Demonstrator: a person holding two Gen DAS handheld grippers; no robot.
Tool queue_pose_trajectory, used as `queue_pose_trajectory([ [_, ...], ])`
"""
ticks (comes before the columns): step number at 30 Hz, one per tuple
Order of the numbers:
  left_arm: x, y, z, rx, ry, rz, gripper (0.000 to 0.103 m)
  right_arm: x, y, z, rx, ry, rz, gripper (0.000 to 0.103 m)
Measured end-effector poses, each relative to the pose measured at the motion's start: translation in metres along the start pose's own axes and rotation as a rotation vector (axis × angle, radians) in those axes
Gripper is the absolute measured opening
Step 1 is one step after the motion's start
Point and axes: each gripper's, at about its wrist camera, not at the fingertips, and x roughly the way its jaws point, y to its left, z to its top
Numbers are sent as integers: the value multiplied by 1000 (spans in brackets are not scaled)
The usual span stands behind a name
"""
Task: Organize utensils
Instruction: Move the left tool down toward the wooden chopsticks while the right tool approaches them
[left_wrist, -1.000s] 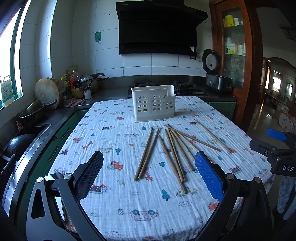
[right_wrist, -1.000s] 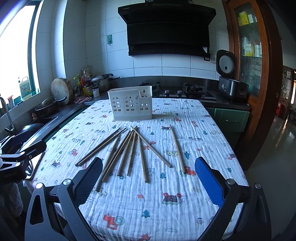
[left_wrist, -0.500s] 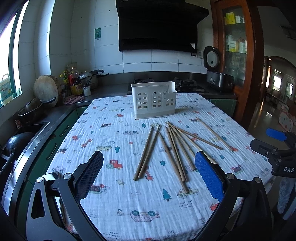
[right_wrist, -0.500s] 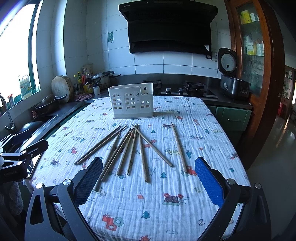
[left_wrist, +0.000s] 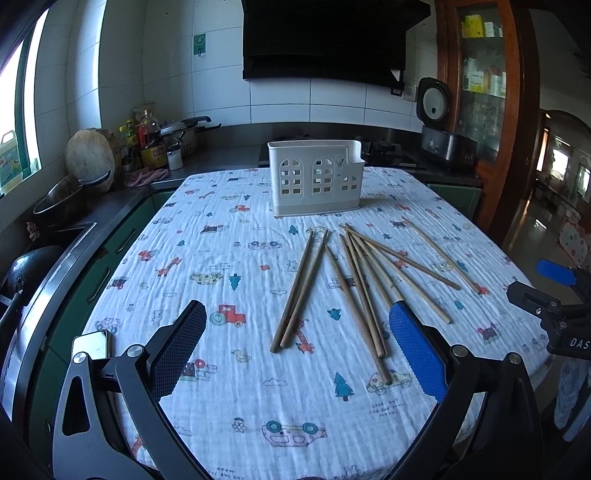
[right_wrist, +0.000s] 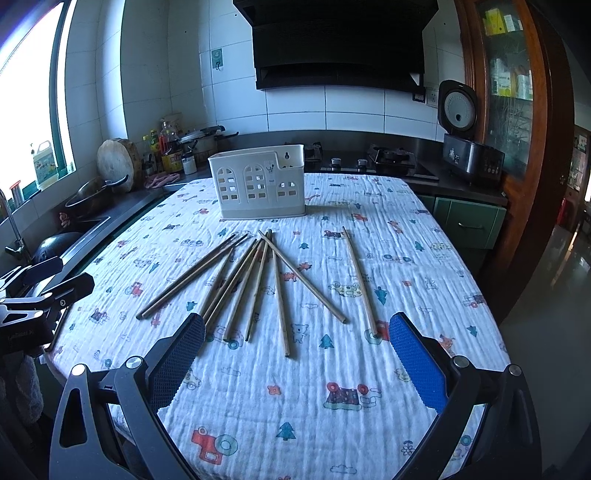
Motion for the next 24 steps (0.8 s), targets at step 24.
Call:
queue_pose_trajectory([
  [24, 56, 8, 3, -35, 135, -2, 98, 53, -18, -5, -7, 111, 2, 97],
])
